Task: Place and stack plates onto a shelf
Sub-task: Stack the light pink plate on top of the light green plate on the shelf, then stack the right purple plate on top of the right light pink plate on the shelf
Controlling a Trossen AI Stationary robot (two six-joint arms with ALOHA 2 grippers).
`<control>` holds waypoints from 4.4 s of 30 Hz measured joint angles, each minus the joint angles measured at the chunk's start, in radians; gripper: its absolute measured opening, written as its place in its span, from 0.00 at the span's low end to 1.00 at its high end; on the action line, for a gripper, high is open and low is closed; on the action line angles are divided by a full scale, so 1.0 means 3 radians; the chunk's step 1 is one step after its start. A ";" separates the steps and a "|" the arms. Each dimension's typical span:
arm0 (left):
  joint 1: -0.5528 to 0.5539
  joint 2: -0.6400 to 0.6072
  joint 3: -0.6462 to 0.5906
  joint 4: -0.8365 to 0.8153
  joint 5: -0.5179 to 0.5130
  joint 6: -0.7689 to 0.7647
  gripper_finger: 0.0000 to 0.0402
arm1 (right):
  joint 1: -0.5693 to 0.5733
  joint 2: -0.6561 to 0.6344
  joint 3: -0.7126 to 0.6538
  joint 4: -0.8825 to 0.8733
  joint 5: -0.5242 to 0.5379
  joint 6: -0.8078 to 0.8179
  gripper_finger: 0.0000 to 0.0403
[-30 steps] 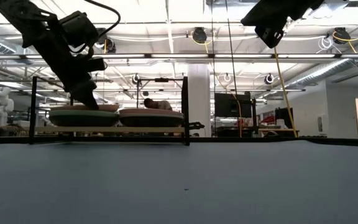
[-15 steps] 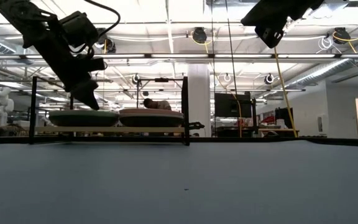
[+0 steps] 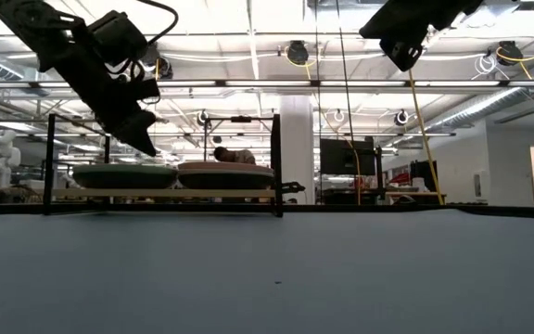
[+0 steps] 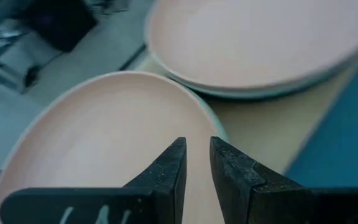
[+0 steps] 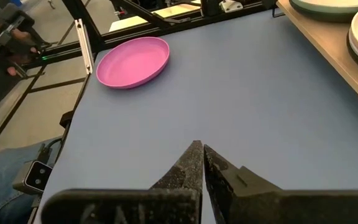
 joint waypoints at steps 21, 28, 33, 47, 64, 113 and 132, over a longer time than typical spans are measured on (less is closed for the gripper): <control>0.0804 0.0004 0.0515 0.0485 -0.0299 -0.0876 0.20 | -0.0038 0.0000 0.0000 -0.0001 0.0010 -0.0544 0.00; 0.1202 0.0268 0.0488 0.0626 -0.0273 -0.1130 0.20 | -0.0166 -0.0001 0.0000 0.0001 0.0038 -0.0803 0.00; 0.1295 0.0647 0.0490 0.1025 -0.0187 -0.1107 0.19 | -0.0229 -0.0001 0.0000 0.0001 0.0270 -0.0923 0.00; 0.1346 0.1223 0.0490 0.1504 -0.0195 -0.1132 0.19 | -0.0319 -0.0003 -0.0001 0.0088 0.0266 -0.1048 0.00; 0.1425 0.1453 0.0488 0.1439 -0.0199 -0.1220 0.19 | -0.0318 -0.0003 -0.0001 0.0125 0.0262 -0.1052 0.00; 0.1158 0.1391 0.0487 0.1234 -0.0634 -0.1373 0.19 | -0.0315 0.0000 -0.0001 0.0125 0.0247 -0.1008 0.00; -0.0276 -0.0032 0.0486 0.0792 -0.0504 -0.0752 0.19 | -0.0327 0.0000 -0.0001 0.0139 0.0266 -0.0671 0.00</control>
